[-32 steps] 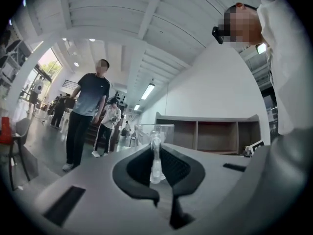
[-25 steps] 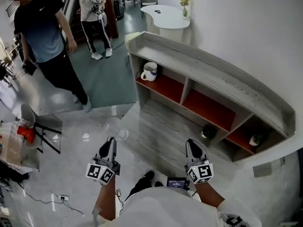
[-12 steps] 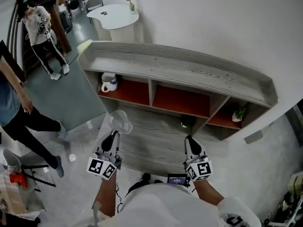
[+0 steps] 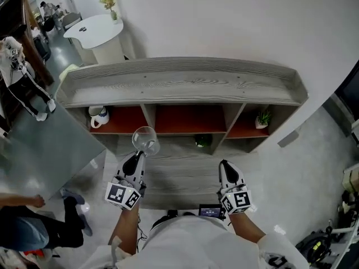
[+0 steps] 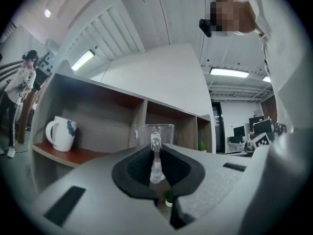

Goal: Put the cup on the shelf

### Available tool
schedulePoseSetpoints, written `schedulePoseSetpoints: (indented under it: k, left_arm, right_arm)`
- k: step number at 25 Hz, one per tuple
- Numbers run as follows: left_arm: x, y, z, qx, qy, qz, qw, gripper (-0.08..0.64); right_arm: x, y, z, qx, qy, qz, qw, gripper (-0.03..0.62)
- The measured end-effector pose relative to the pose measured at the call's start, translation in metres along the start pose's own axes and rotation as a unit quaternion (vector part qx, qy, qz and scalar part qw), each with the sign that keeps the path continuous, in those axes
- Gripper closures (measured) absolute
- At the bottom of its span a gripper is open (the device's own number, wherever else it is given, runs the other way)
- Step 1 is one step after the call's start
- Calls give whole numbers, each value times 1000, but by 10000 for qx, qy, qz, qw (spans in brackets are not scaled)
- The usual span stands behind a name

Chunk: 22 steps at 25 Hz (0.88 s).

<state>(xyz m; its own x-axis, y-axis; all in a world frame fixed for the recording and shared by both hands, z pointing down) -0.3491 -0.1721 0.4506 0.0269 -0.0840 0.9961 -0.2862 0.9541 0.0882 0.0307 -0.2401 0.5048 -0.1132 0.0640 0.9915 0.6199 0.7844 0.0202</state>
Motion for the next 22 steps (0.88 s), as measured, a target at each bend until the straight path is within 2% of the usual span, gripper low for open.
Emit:
schedulePoseSetpoints:
  k: [11,18,22]
  left_arm:
    - [1,-75,-20,483,-127,52,9987,532]
    - [0,-112,-30,525,-358,137,9979,532]
    - [5,-132,-35,391,-409,247,9981,532]
  right_arm:
    - [0,27,-35,639,-5,-23,9980,551]
    - [2,44,-50,960,-55,-27,9954,549]
    - [4,53,-56,1068,-53,-12,9943,551]
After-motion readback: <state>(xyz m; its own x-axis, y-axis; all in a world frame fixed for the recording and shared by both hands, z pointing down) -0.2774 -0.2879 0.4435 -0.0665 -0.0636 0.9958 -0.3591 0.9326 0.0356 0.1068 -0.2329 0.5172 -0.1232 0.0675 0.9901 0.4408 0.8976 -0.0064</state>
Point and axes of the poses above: the fingertips, and each gripper's own axes: y backward along the fingers, z to its left, x out of its underside, the point moved 10 cm from there along y, backward along the fingers, and after that the axes turned 4 degrees about -y, right-handed, at the moved point
